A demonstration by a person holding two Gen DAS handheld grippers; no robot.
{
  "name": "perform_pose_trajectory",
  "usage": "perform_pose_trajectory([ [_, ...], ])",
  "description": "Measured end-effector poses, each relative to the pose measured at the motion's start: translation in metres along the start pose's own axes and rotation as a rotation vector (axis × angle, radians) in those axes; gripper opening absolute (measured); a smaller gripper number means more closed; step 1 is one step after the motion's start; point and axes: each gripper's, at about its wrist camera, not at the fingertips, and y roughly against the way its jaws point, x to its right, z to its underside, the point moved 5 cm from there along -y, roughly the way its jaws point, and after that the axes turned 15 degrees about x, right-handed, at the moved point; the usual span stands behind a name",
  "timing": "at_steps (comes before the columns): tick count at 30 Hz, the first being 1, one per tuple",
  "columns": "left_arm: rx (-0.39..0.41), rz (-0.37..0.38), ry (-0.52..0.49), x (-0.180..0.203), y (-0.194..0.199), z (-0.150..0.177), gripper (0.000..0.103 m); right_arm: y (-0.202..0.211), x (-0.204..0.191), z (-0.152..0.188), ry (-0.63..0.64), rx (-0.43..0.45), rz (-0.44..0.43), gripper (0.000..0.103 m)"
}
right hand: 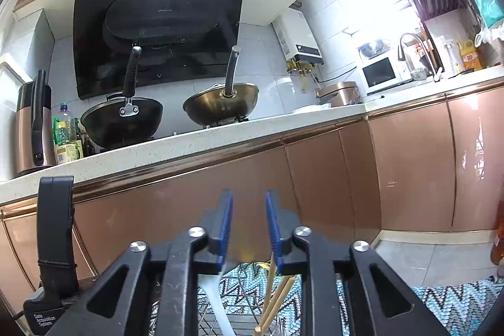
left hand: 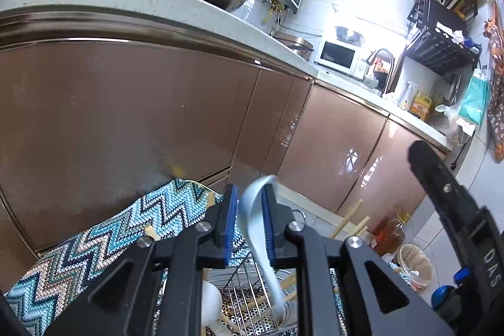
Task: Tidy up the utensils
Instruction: 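Open both tools and raise them away from the basket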
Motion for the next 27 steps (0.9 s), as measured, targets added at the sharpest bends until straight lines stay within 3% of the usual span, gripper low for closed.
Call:
perform_pose_trajectory([
  [10, 0.028, 0.004, 0.029, -0.002, 0.048, -0.020, 0.022, 0.040, -0.002, -0.041, 0.055, 0.025, 0.061, 0.050],
  [16, 0.034, -0.007, 0.053, -0.010, 0.098, -0.029, 0.030, 0.068, -0.009, -0.049, 0.082, -0.035, 0.097, 0.063],
  [18, 0.032, -0.017, 0.063, -0.015, 0.117, -0.029, 0.037, 0.076, -0.011, -0.048, 0.080, -0.067, 0.107, 0.069],
  [22, 0.017, -0.046, 0.091, -0.030, 0.153, -0.025, 0.039, 0.093, -0.018, -0.046, 0.088, -0.130, 0.122, 0.073],
  [27, -0.013, -0.096, 0.104, -0.054, 0.193, -0.015, 0.041, 0.118, -0.029, -0.041, 0.086, -0.187, 0.134, 0.093],
])
